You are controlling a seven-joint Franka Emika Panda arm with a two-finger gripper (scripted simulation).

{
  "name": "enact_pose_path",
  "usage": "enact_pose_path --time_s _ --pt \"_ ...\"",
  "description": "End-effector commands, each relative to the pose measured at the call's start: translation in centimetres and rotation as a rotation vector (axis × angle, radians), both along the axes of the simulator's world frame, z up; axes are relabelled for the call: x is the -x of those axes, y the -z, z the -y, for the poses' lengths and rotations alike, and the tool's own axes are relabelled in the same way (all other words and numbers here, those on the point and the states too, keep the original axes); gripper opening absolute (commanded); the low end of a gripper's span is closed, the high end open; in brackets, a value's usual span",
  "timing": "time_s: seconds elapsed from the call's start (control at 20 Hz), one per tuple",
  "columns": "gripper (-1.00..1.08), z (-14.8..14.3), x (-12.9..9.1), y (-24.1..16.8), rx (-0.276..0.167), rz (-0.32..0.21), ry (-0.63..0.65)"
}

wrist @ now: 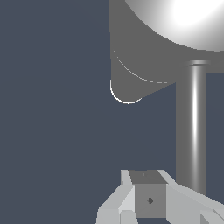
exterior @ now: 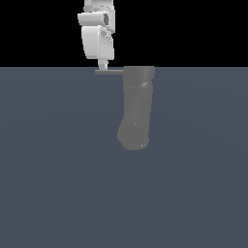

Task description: Turn on the faucet by rotating a designated handle.

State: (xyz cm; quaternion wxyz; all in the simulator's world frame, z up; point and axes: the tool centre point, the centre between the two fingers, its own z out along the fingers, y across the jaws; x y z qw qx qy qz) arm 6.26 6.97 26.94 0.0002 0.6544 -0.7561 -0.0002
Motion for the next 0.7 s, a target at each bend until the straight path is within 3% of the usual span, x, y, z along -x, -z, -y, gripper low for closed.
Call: enact_pose_path --time_s 0.0,0.65 --pt "-1.00 -0.1 0.7 0.0 0.000 0.000 0.000" --pt "-1.00 -0.4 4.4 0.0 0.000 0.000 0.000"
